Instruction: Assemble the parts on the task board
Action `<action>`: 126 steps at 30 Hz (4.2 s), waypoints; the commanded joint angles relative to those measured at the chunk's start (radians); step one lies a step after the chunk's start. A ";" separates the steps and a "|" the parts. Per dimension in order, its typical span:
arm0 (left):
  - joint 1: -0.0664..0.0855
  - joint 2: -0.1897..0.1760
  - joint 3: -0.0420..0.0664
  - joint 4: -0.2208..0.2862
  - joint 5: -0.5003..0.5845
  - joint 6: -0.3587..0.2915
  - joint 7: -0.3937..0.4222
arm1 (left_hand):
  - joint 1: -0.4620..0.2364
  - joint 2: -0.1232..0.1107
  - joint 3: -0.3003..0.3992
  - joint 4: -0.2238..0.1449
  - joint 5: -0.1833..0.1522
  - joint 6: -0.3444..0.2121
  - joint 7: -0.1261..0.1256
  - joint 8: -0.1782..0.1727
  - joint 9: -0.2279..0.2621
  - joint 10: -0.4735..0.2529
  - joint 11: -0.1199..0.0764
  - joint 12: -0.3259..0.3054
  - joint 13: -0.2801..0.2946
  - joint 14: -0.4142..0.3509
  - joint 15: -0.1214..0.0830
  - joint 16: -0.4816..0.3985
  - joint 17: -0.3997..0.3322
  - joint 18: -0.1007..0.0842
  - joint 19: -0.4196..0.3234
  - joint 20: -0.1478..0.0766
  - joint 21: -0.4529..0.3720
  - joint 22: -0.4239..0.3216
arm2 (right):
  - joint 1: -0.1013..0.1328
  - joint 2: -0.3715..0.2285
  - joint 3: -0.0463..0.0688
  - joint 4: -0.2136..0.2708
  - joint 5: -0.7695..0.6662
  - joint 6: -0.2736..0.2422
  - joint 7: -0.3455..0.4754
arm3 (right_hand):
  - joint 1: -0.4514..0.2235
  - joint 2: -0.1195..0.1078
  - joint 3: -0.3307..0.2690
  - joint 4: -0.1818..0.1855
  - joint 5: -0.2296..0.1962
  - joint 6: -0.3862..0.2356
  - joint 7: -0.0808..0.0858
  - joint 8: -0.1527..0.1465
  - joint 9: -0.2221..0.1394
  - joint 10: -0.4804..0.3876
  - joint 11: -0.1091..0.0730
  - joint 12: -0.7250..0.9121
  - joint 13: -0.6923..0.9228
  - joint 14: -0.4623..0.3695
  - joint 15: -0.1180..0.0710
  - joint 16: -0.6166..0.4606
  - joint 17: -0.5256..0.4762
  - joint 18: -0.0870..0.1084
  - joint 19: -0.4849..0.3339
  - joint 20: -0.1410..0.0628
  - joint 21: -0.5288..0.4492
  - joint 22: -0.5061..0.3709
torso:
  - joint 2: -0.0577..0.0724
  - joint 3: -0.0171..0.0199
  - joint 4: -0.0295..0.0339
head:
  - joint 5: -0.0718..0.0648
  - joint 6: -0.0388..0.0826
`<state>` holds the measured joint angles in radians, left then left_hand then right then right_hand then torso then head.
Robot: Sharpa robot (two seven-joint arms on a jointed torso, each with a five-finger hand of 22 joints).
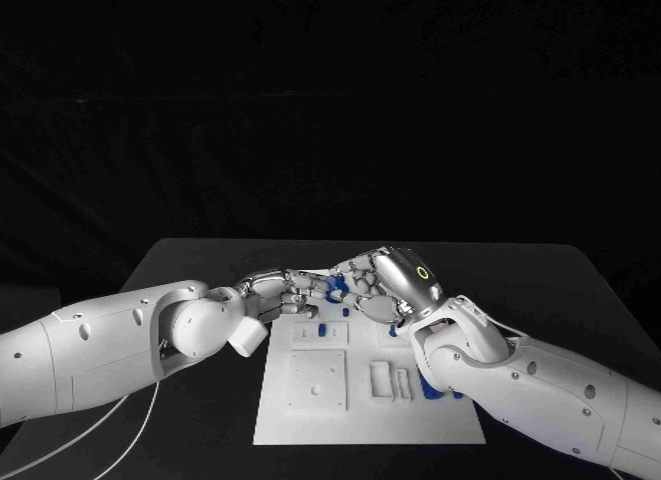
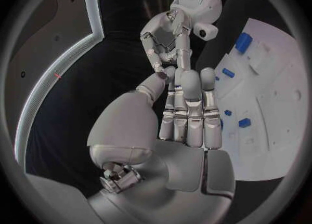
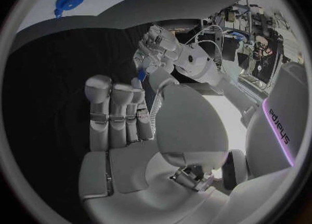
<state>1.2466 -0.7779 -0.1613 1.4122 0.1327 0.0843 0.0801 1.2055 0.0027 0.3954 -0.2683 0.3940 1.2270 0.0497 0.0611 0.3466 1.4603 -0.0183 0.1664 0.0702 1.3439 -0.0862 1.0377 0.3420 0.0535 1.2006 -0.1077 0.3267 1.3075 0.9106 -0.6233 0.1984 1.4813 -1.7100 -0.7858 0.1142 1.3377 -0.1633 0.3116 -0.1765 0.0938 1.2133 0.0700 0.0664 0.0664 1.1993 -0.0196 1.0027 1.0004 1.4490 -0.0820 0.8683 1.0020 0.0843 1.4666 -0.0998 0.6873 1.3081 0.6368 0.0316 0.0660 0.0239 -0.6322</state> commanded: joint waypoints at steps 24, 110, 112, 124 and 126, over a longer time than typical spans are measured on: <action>0.002 0.005 0.002 0.004 -0.005 0.030 -0.001 | 0.004 0.015 -0.013 0.001 -0.004 0.007 -0.001 0.003 0.072 0.051 -0.015 0.025 0.002 -0.001 -0.010 0.024 0.010 -0.011 0.001 -0.008 0.012 0.019 | -0.002 0.004 -0.003 0.003 0.024 0.017 0.034 | -0.072 0.014 0.123 0.003 0.163 0.003 -0.001 -0.004 -0.001 -0.016 -0.006 -0.006 0.008 -0.003 -0.007 0.001 0.014 0.003 0.053 -0.009 -0.002 0.077 | 0.000 -0.0004 0.0007 | 0.001 0.002; 0.002 0.005 0.002 0.002 -0.036 0.056 0.002 | 0.008 0.030 -0.053 0.022 -0.039 0.022 -0.007 0.004 0.003 0.052 -0.021 0.060 0.005 -0.003 -0.013 0.043 0.015 -0.024 0.018 -0.011 -0.024 0.018 | -0.002 0.001 -0.003 0.002 0.059 -0.001 0.060 | -0.074 0.054 0.230 0.030 -0.039 0.029 -0.006 -0.004 -0.002 -0.016 -0.009 -0.001 0.011 -0.002 -0.008 0.008 0.037 0.005 0.054 -0.009 0.029 0.085 | 0.000 0.0007 0.0000 | 0.004 0.004; 0.002 0.005 0.002 0.002 -0.036 0.056 0.000 | 0.008 0.030 -0.053 0.022 -0.039 0.022 -0.007 0.004 0.003 0.052 -0.021 0.060 0.005 -0.003 -0.013 0.043 0.015 -0.024 0.018 -0.011 -0.024 0.018 | -0.002 0.000 -0.003 0.002 0.060 -0.002 0.063 | -0.077 0.056 0.238 0.040 -0.040 0.029 -0.006 -0.004 -0.002 -0.016 -0.009 -0.003 0.011 -0.002 -0.009 0.007 0.038 0.005 0.053 -0.009 0.029 0.085 | 0.000 0.0008 0.0000 | 0.004 0.004; 0.002 0.005 0.002 0.002 -0.037 0.057 -0.008 | 0.007 0.027 -0.055 0.022 -0.029 0.023 -0.008 0.005 0.004 0.051 -0.022 0.063 0.005 -0.002 -0.014 0.044 0.015 -0.024 0.019 -0.012 -0.023 0.018 | -0.002 -0.002 -0.003 -0.004 0.059 0.018 0.047 | -0.100 0.016 0.134 0.083 -0.007 -0.008 -0.001 -0.001 -0.002 -0.025 -0.004 -0.021 -0.004 -0.002 -0.004 -0.012 0.028 0.005 0.053 -0.006 0.014 0.079 | 0.000 -0.0005 0.0006 | 0.003 0.004; 0.002 0.005 0.002 0.002 -0.037 0.057 -0.007 | 0.006 0.026 -0.054 0.021 -0.027 0.025 -0.008 0.005 0.005 0.052 -0.022 0.064 0.006 -0.002 -0.014 0.044 0.015 -0.024 0.019 -0.012 -0.023 0.018 | -0.002 -0.002 -0.003 -0.006 0.061 0.012 0.050 | -0.077 0.004 0.074 0.076 -0.008 -0.044 0.008 -0.004 -0.004 -0.026 0.002 -0.024 -0.008 -0.001 -0.001 -0.014 0.027 0.008 0.054 -0.003 0.010 0.078 | 0.000 -0.0007 0.0003 | 0.002 0.004</action>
<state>1.2481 -0.7730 -0.1592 1.4128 0.0974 0.1245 0.0718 1.2115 0.0195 0.3364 -0.2479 0.3631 1.2366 0.0437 0.0593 0.3463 1.4687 -0.0338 0.2266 0.0742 1.3409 -0.0940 1.0764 0.3563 0.0382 1.2114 -0.1181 0.3075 1.3079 0.9085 -0.6237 0.1939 1.4773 -1.6494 -0.7682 0.1681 1.2376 -0.1426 0.4052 -0.0965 0.0856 1.1905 0.0717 0.0707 0.0663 1.1716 -0.0248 0.9847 0.9940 1.4450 -0.0856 0.8595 1.0300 0.0842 1.4629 -0.1033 0.7019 1.3073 0.6369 0.0315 0.0662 0.0267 -0.6282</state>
